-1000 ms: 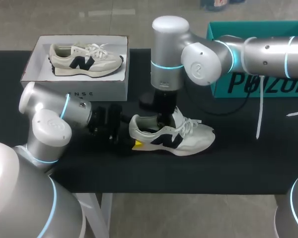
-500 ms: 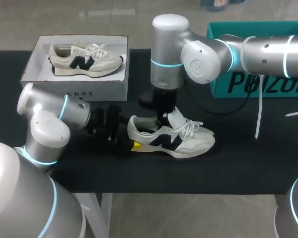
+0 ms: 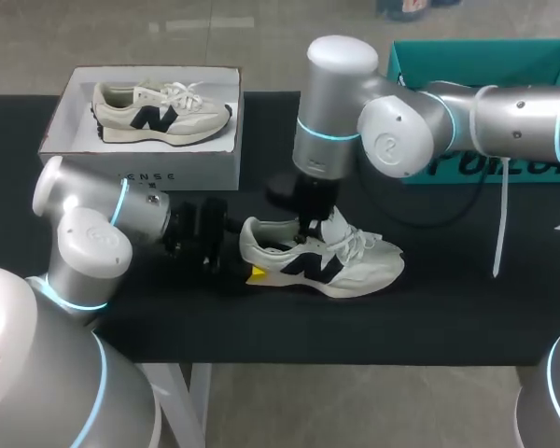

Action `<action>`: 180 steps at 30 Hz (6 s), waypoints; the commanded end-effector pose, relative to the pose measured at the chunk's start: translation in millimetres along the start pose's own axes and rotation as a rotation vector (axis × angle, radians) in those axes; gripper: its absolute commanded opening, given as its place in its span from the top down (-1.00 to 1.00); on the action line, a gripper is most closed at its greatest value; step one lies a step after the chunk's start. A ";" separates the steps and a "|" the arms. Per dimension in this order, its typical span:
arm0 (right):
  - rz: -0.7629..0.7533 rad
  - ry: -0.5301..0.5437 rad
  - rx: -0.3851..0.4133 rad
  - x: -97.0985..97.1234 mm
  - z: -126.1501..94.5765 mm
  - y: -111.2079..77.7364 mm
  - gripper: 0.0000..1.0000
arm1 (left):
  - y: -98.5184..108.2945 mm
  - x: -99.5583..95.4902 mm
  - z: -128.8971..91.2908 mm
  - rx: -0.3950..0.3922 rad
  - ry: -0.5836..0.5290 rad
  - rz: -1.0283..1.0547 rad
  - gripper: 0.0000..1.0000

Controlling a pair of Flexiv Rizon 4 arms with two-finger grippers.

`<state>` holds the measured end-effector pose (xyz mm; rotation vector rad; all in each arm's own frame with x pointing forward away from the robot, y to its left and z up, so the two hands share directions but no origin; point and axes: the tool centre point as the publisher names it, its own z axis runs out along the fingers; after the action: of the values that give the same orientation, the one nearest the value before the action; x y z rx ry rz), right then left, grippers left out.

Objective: Take the shoe out of the shoebox, open the shoe tongue, remove and reinsert the insole, then place the shoe into the shoebox

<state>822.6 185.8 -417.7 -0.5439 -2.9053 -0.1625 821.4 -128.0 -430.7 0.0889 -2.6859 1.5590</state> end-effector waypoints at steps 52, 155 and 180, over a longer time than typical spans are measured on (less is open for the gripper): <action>-0.054 -0.156 -0.409 -12.2 -90.0 39.4 1.00 | 1.5 -5.6 6.8 0.000 -0.004 -0.002 1.00; 0.370 -0.069 -1.038 35.7 -414.2 11.5 1.00 | 1.5 -5.6 6.8 0.000 -0.004 -0.002 1.00; 0.535 -0.159 -0.928 149.5 -418.2 -45.6 1.00 | 1.5 -5.6 6.8 0.000 -0.004 -0.002 1.00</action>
<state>752.6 141.4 14.1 -1.3837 -2.5147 -1.4505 826.1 -131.1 -430.9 0.0926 -2.6871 1.5580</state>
